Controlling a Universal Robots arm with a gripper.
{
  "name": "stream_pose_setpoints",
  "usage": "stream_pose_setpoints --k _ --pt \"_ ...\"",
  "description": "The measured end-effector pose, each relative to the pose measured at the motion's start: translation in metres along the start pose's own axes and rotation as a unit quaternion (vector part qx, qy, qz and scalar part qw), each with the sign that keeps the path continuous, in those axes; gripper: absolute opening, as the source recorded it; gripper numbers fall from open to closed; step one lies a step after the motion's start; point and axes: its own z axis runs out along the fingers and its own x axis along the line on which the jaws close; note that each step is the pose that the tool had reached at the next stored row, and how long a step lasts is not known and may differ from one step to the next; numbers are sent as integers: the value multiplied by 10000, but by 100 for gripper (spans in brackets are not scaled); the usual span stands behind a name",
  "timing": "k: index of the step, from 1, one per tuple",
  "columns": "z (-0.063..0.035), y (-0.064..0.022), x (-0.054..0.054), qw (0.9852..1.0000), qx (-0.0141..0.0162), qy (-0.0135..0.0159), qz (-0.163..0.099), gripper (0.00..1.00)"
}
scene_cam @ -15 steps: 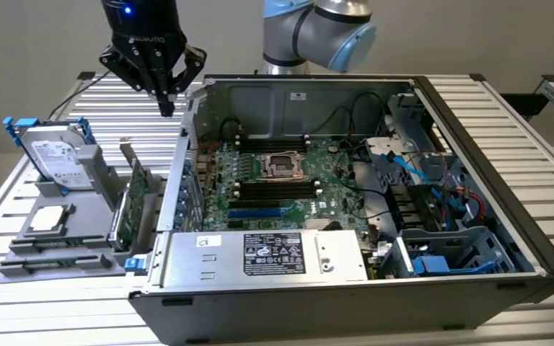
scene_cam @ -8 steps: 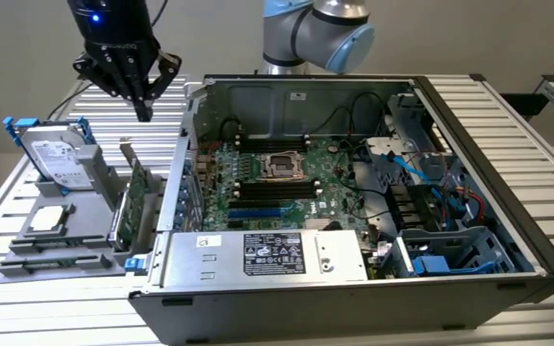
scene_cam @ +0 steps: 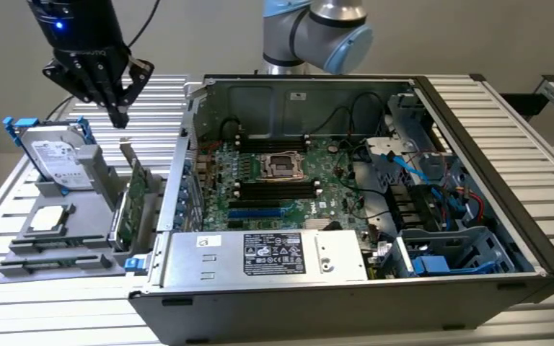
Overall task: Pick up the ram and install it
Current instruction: 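Reach for the ram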
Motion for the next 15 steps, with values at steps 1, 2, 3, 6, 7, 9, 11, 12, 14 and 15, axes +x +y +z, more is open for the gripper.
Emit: stream_pose_setpoints --k 1,2,3,6,7,9,11,12,14,15 --pt "6 -14 34 10000 0 0 0 11" --pt "11 -27 68 10000 0 1 0 11" --pt "16 -41 99 10000 0 0 0 11" --pt "29 -85 184 10000 0 1 0 11" --pt "33 -100 208 10000 0 2 0 11" --pt "43 -133 254 10000 0 2 0 11" --pt "52 -168 298 10000 0 4 0 11" --pt "57 -185 317 10000 0 5 0 11" --pt "66 -220 358 10000 0 6 0 11" --pt "70 -237 377 10000 0 7 0 11"
